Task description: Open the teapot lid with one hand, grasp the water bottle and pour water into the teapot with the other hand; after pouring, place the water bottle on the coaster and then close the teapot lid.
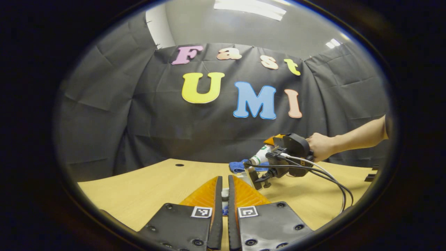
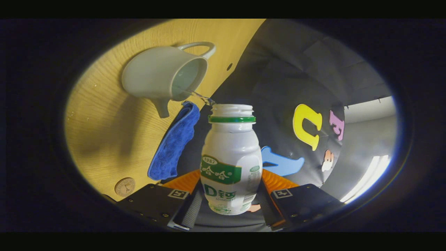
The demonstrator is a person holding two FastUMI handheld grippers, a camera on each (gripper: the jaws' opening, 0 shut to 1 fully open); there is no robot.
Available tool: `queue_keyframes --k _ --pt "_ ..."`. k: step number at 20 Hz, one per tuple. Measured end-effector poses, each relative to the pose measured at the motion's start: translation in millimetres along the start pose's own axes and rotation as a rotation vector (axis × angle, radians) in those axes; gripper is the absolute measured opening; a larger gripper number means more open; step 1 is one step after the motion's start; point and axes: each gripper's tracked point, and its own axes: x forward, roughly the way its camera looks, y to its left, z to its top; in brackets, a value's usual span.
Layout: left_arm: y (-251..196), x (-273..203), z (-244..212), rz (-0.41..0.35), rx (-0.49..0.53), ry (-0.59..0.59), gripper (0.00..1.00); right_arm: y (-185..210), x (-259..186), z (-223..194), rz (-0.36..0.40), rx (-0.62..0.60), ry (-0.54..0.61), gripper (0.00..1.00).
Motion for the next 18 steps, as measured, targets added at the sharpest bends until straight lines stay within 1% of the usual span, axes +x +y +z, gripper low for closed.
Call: queue_keyframes --k 9,10,11,12,13,14,15,16,17,18 --pt "0.7 -1.4 2.8 0.0 0.002 -0.005 0.13 0.5 -2.8 9.6 -0.002 -0.05 -0.017 0.72" --pt "0.9 -1.0 2.3 0.0 0.001 -0.005 0.17 1.1 -3.0 10.9 -0.001 -0.053 -0.02 0.72" --pt "1.5 -2.0 3.6 0.001 0.0 -0.007 0.17 1.0 -2.4 12.0 -0.003 -0.056 -0.021 0.72" --pt "2.1 -1.5 3.7 0.003 0.0 -0.008 0.13 2.0 -0.6 13.3 -0.002 -0.059 -0.025 0.72" --pt "3.2 -1.6 3.5 0.005 -0.001 -0.009 0.13 3.3 -0.2 15.5 0.001 -0.063 -0.027 0.72" --pt "4.1 -1.5 4.0 0.006 -0.002 -0.01 0.17 4.3 -1.6 16.8 0.003 -0.067 -0.029 0.58" --pt "4.1 -1.6 3.8 0.008 -0.004 -0.01 0.13 4.2 -0.9 16.9 0.003 -0.069 -0.03 0.72" --pt "3.8 -0.6 3.6 0.009 -0.005 -0.009 0.13 5.3 -1.5 17.1 0.004 -0.069 -0.03 0.72" --pt "4.8 -1.9 3.2 0.01 -0.005 -0.009 0.17 5.9 -0.4 17.0 0.006 -0.067 -0.032 0.57" --pt "5.1 -2.0 4.1 0.01 -0.004 -0.009 0.17 6.1 -0.9 17.1 0.007 -0.068 -0.032 0.58"
